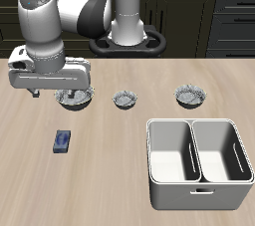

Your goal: Place the cream cheese in the smallest bowl

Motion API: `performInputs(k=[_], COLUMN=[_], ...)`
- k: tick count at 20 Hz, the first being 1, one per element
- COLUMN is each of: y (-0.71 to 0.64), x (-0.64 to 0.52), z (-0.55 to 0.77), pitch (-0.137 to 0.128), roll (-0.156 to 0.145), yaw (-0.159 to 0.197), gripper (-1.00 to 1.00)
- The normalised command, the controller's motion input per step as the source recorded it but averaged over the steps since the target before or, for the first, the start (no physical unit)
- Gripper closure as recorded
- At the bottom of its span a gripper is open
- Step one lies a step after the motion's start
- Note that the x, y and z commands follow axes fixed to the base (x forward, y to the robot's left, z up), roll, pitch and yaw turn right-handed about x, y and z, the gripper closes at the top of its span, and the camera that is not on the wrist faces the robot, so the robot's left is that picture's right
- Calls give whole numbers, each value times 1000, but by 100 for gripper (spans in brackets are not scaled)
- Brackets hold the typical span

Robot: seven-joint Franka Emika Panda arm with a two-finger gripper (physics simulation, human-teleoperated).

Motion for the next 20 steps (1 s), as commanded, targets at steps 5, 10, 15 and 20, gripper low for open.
performInputs(k=[5,10,15,20], y=[-125,-98,59,39], x=[95,-24,-25,-48], z=[-430,-268,-300,-259], pitch=[44,22,34,12], roll=[-12,-18,14,5], yaw=[-27,-23,-13,7], gripper=[-100,-100,-100,-100])
